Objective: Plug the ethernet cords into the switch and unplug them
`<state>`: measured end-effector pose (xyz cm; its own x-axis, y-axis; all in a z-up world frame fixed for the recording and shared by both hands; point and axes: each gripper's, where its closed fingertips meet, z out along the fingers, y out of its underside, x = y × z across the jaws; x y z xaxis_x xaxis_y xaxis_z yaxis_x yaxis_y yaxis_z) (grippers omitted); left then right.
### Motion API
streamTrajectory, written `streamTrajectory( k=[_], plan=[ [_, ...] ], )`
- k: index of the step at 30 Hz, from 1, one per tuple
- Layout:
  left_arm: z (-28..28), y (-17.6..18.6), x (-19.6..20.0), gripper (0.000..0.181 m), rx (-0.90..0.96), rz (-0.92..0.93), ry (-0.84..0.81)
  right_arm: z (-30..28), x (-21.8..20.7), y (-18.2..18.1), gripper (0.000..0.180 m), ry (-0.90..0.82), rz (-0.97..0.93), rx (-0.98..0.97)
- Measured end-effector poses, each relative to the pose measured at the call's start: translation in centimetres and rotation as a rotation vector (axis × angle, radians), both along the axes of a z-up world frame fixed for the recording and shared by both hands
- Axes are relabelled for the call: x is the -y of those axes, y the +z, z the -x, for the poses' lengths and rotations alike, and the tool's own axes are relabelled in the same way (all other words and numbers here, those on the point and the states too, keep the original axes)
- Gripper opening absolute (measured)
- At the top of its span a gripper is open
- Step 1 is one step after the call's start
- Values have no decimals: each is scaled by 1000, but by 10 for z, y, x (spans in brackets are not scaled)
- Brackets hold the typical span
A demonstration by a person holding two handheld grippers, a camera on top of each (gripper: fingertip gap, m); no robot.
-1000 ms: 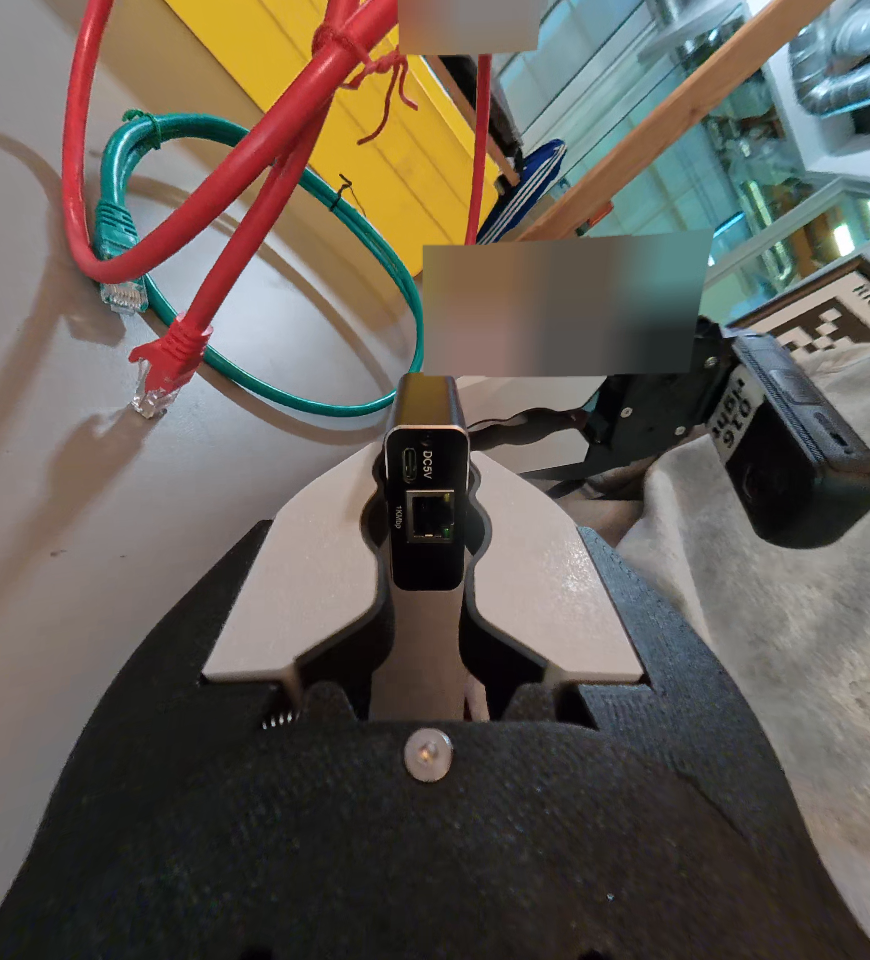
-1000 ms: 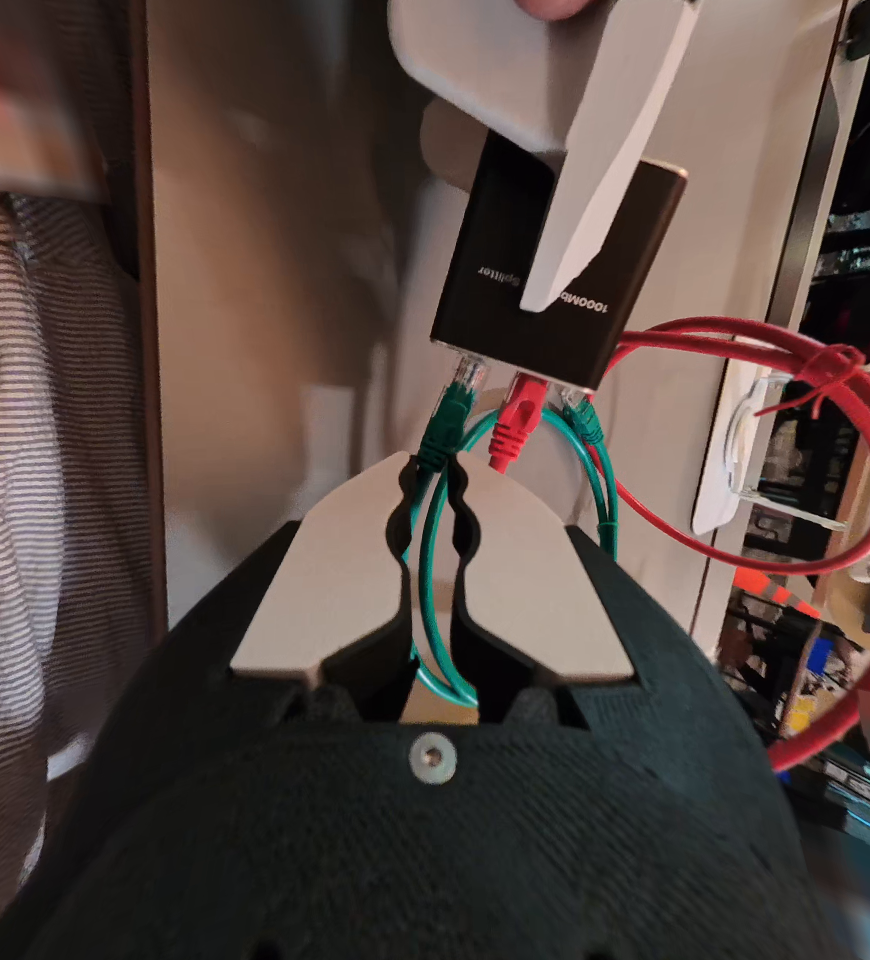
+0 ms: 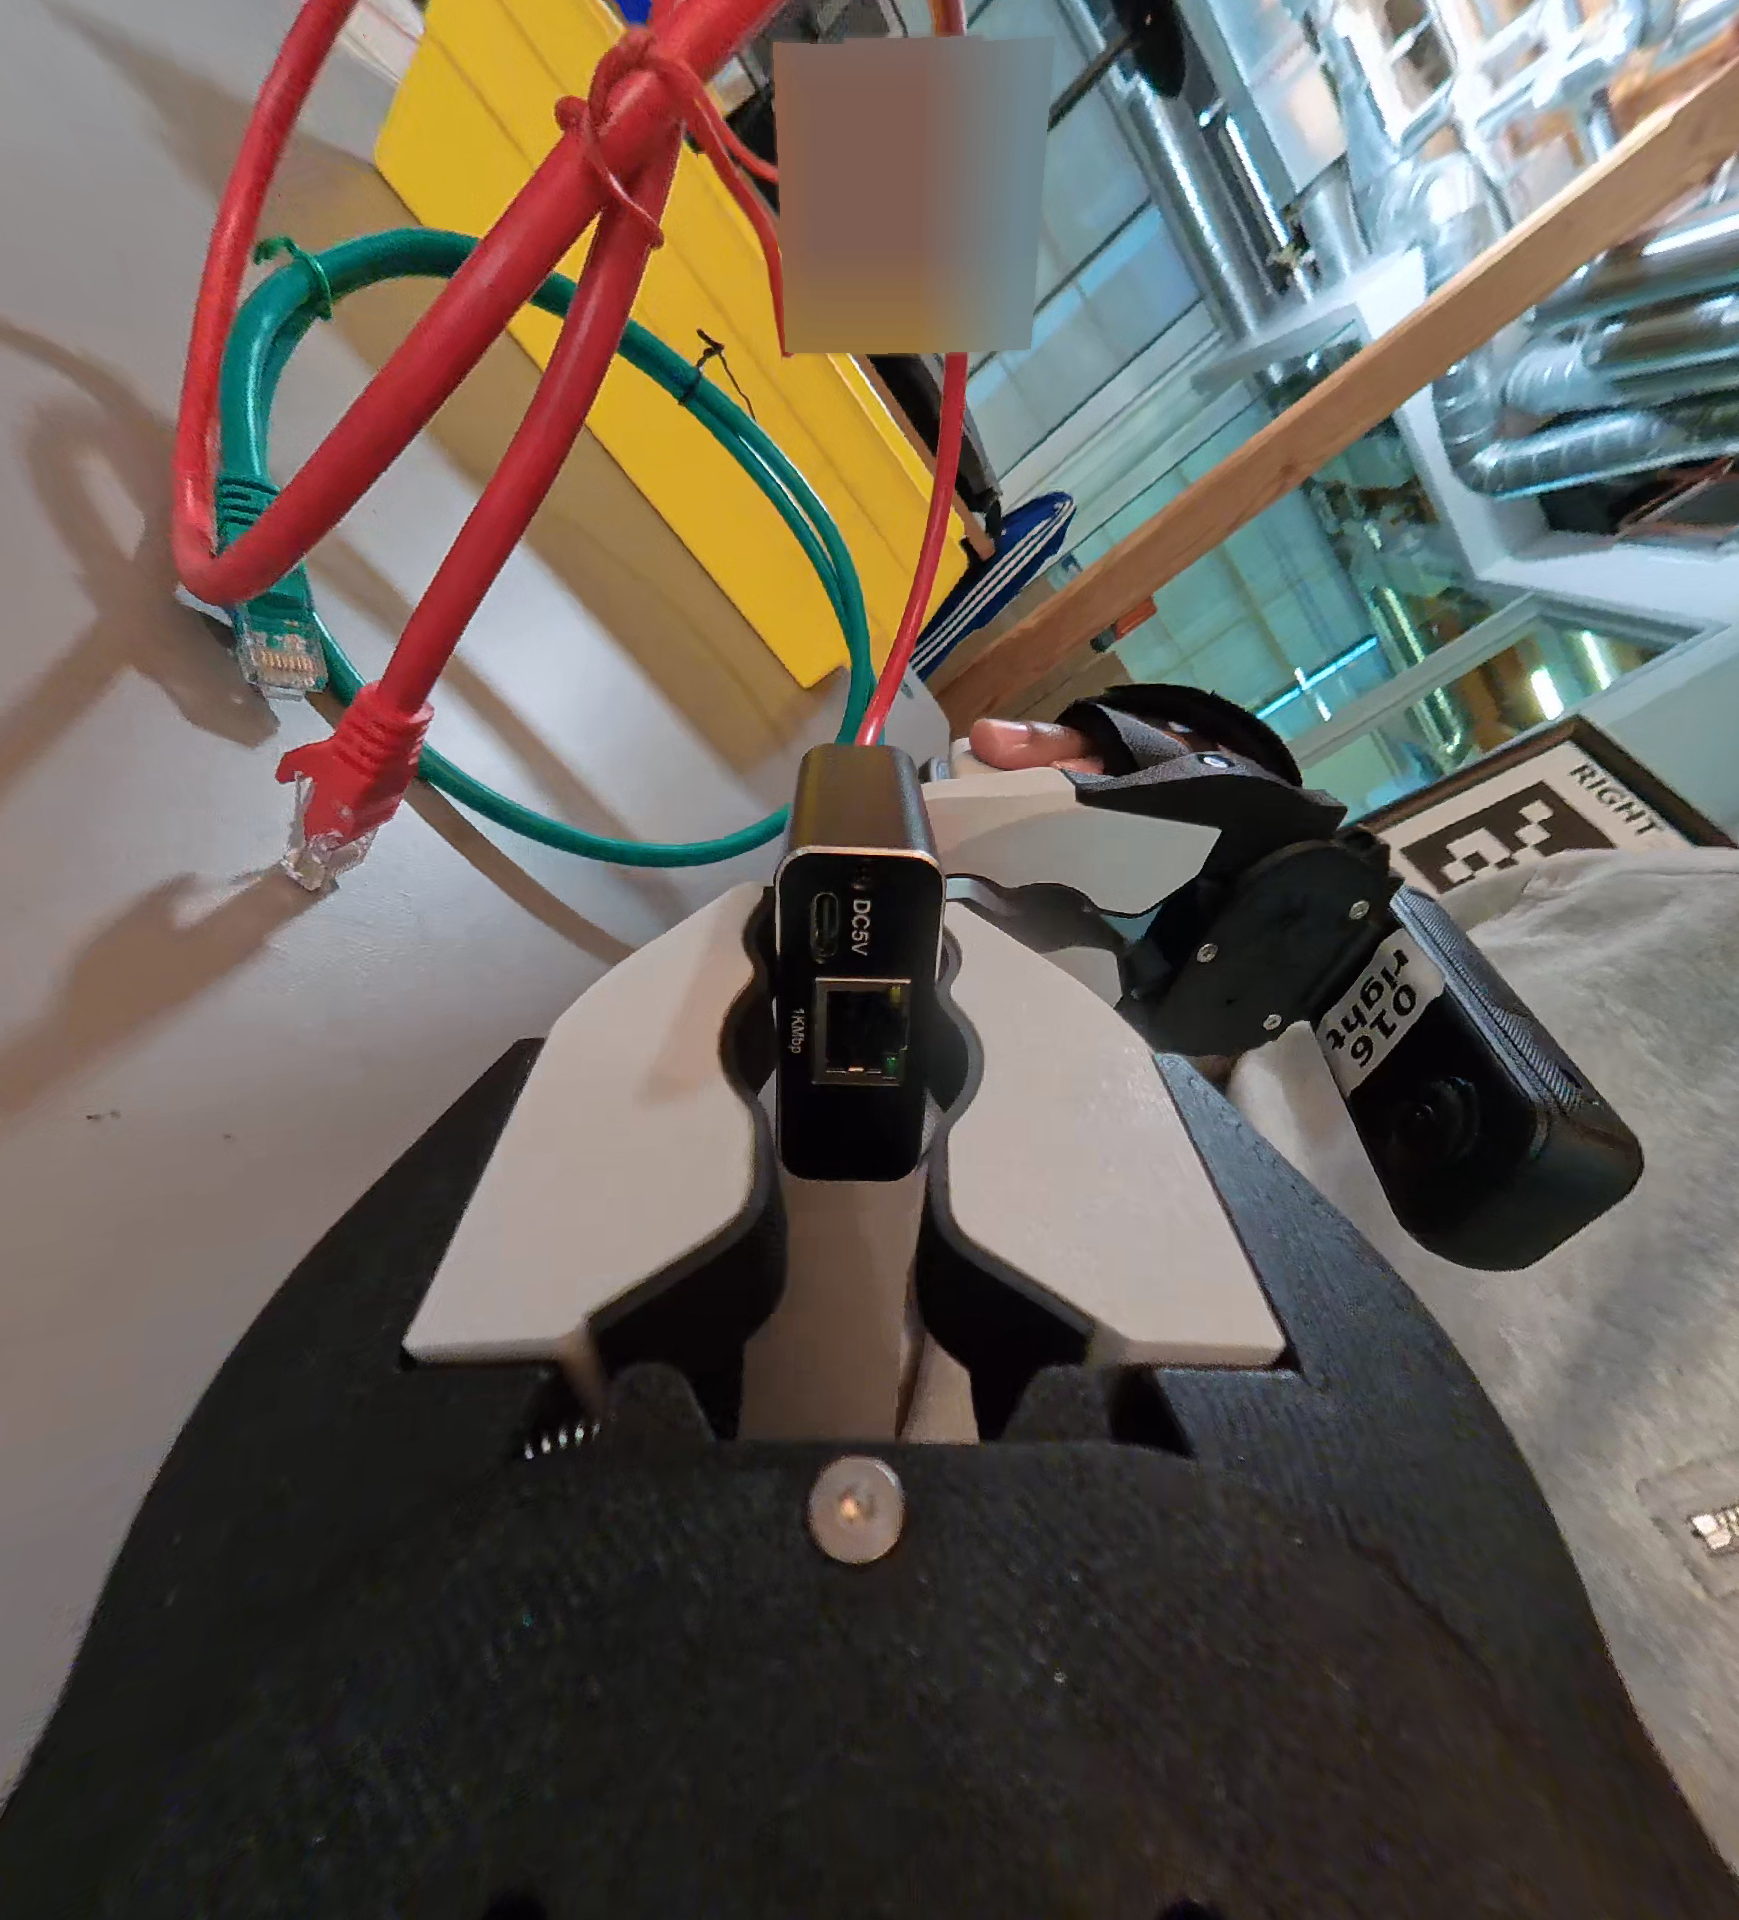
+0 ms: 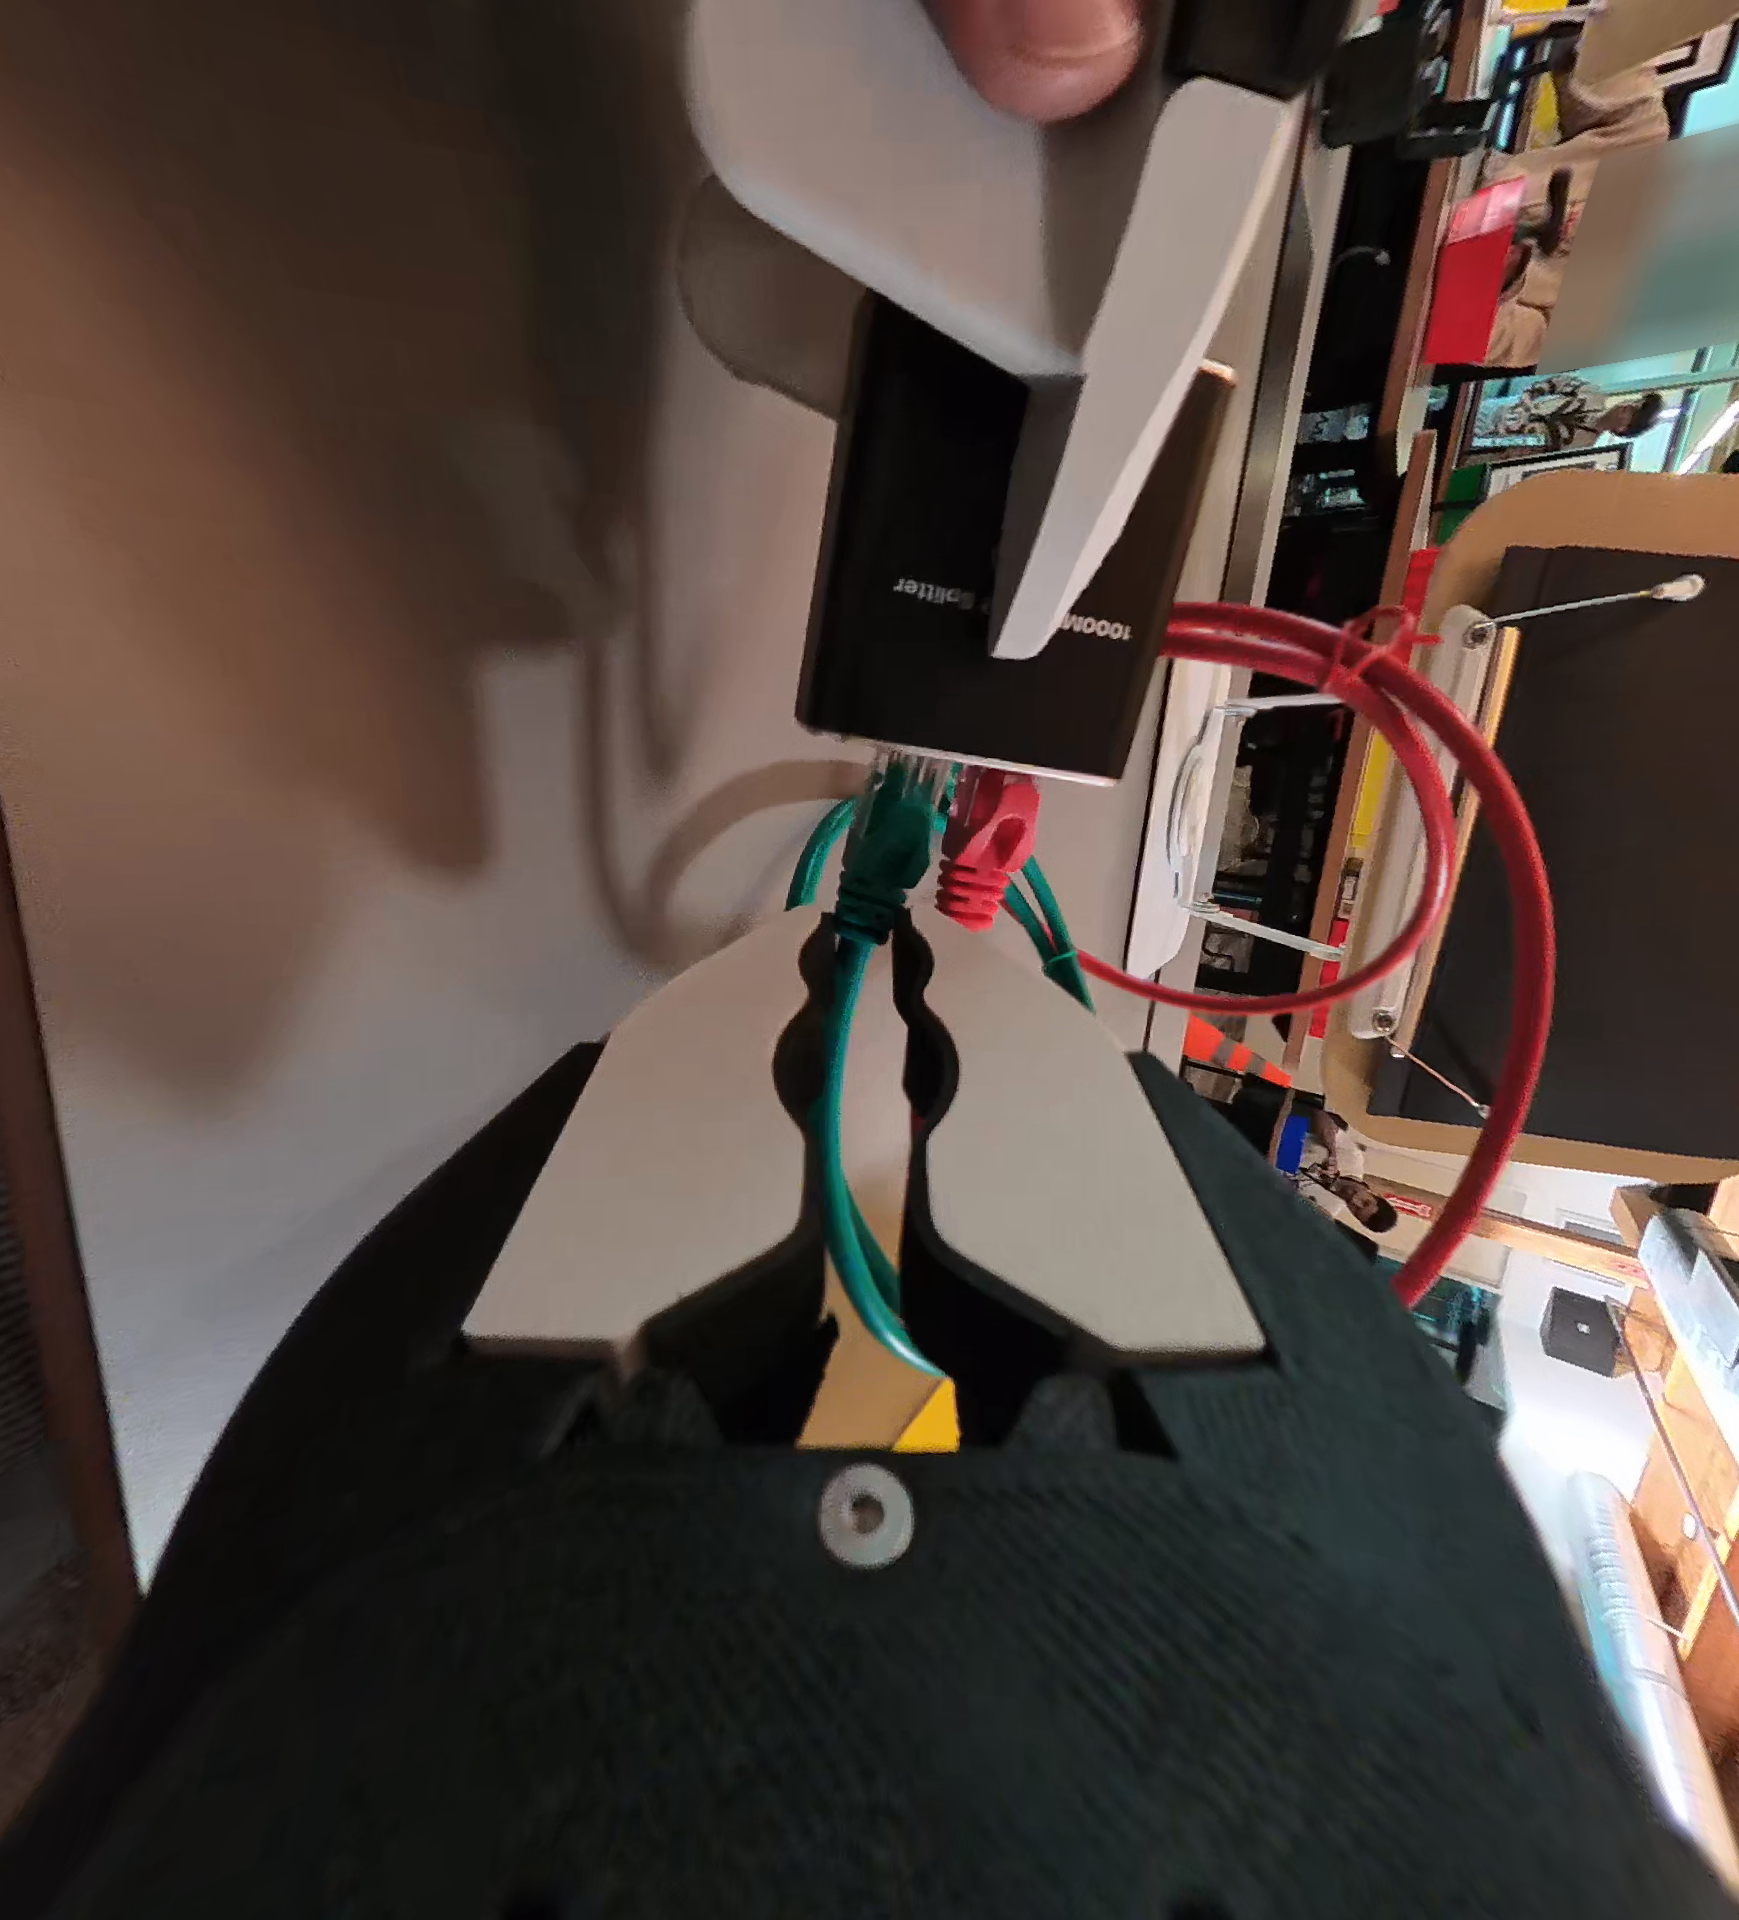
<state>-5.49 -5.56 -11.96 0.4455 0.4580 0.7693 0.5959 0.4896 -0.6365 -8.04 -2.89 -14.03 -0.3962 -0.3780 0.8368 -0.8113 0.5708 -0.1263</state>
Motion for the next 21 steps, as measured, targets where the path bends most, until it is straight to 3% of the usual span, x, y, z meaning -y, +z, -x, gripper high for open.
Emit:
streamTrajectory(
  k=[1,9,15,21],
  plan=[
    [0,0,0,24,5,-14,1,0,0,1,10,-3,10,7],
    [2,3,4,25,18,-93,32,2,6,6,10,-51,99,104],
    [8,10,20,24,36,-307,107,7,18,19,12,-53,230,155],
    [8,18,44,25,-6,-419,200,4,18,38,39,-25,360,270]
  ],
)
